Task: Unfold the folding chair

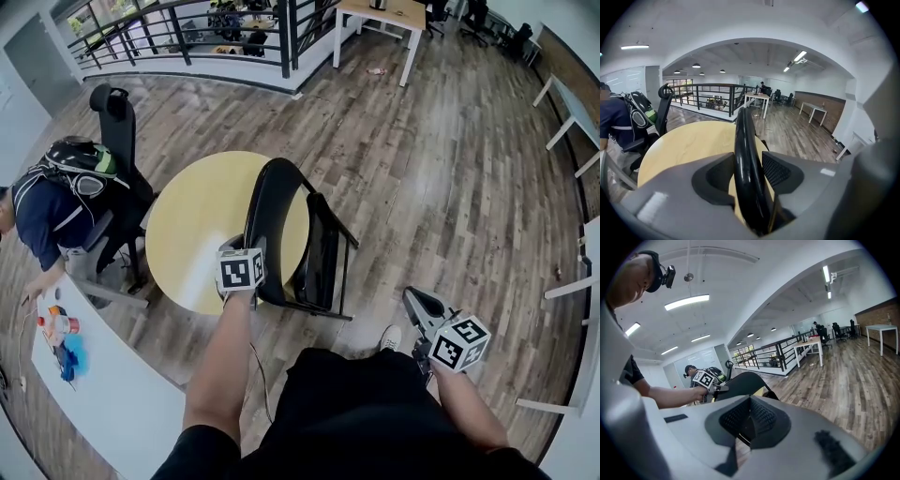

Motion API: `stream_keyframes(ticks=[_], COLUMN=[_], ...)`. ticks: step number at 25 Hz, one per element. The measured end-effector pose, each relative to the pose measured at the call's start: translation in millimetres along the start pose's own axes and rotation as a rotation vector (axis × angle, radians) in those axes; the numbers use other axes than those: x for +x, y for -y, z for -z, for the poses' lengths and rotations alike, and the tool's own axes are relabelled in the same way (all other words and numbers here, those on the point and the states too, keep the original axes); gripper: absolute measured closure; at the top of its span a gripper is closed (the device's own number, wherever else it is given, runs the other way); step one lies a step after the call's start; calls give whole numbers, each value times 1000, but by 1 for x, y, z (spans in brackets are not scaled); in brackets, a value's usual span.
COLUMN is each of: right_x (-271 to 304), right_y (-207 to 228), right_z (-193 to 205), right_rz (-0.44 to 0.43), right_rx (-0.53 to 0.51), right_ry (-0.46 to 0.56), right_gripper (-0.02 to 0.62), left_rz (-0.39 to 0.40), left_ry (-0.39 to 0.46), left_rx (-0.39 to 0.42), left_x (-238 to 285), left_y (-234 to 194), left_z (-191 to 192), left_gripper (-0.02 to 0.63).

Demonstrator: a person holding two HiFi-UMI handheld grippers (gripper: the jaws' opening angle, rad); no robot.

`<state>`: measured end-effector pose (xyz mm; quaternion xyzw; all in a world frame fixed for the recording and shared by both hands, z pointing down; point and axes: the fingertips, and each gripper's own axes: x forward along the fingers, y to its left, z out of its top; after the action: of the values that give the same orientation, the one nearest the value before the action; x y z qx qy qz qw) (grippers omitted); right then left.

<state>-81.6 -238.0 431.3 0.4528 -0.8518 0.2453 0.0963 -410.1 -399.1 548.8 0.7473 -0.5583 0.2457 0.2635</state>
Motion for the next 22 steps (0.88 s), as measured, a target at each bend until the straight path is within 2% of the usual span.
stream_keyframes(ticks=[3,8,14,22], right_x=[-9,-25,-38,-51], right_y=[17,47,66,96], right_z=[0,-2,-4,2], right_rz=[7,17,12,-4], right_rx=[10,30,45,64], right_ry=[1,7,18,4], right_gripper=[600,600,600,600], left_rz=[-46,-72,-117,-114], left_ry=[-17,-33,-75,-65], left_rx=[-1,-88,-154,-164], left_x=[4,3,-1,-7], left_y=[-2,-2,-2,30], left_z=[0,-3,-2,-11], left_gripper=[411,434,443,448])
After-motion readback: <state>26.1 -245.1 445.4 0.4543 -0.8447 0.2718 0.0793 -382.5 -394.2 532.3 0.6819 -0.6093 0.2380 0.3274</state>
